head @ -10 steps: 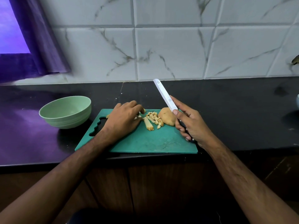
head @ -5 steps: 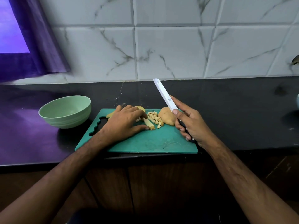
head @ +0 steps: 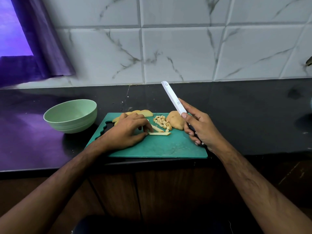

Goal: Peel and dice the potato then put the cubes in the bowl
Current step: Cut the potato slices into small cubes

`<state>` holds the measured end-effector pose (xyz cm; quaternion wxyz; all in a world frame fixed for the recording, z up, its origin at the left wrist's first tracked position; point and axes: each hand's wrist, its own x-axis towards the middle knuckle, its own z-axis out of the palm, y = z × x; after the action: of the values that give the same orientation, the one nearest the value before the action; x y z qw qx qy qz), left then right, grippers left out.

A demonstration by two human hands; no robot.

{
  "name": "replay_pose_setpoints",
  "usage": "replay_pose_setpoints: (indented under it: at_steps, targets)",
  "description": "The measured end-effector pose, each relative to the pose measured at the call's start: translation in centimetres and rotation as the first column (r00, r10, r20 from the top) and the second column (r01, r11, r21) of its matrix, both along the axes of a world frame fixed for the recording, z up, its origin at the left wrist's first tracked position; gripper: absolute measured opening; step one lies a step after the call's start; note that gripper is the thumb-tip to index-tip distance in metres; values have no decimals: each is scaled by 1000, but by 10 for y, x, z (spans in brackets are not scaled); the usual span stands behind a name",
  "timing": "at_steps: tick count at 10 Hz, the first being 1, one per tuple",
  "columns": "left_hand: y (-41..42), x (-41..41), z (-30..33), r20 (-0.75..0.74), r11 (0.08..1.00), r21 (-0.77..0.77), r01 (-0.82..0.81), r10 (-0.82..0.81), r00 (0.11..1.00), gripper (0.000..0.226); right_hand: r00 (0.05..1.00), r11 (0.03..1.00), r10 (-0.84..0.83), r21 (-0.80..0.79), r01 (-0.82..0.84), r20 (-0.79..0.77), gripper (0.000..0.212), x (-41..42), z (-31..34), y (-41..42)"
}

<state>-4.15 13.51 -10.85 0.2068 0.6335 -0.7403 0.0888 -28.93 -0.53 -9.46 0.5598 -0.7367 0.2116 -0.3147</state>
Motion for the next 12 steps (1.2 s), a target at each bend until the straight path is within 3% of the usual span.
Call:
replay_pose_setpoints:
  at_steps: [1, 2, 3, 4, 6, 9, 10, 11, 12]
  targets:
    - [6, 5, 0, 43, 990, -93, -102, 107, 993, 18, 1000, 1000, -8, -4, 8, -7, 47, 0, 0, 1]
    - [6, 10, 0, -62, 981, -144, -130, 122, 991, 25, 1000, 1000, -16, -7, 16, -11, 47, 0, 0, 1]
    - [4, 4, 6, -96, 993, -119, -6, -6, 995, 15, 1000, 1000, -19, -10, 18, -14, 47, 0, 0, 1]
    - [4, -10, 8, -22, 997, -30, 75, -76, 997, 18, 1000, 1000, -24, -14, 24, -16, 47, 0, 1, 2]
    - [8, -9, 5, 59, 997, -32, 66, -64, 996, 17, 999, 999, -31, -24, 30, -24, 47, -1, 2, 4]
    - [29, 9, 1, -27, 999, -1, 38, -38, 999, 19, 991, 995, -52, -87, 42, -120, 48, 1, 7, 12]
    - [30, 9, 2, -27, 998, 26, 49, -48, 998, 27, 947, 973, -66, -231, -9, -315, 50, 1, 18, 20]
    - [31, 10, 3, -32, 997, 57, 52, -50, 998, 37, 820, 894, -82, -406, -191, -567, 50, -4, 32, 39]
    - [31, 10, 3, -20, 996, 76, 50, -48, 999, 44, 704, 808, -174, -508, -298, -689, 49, -12, 43, 60]
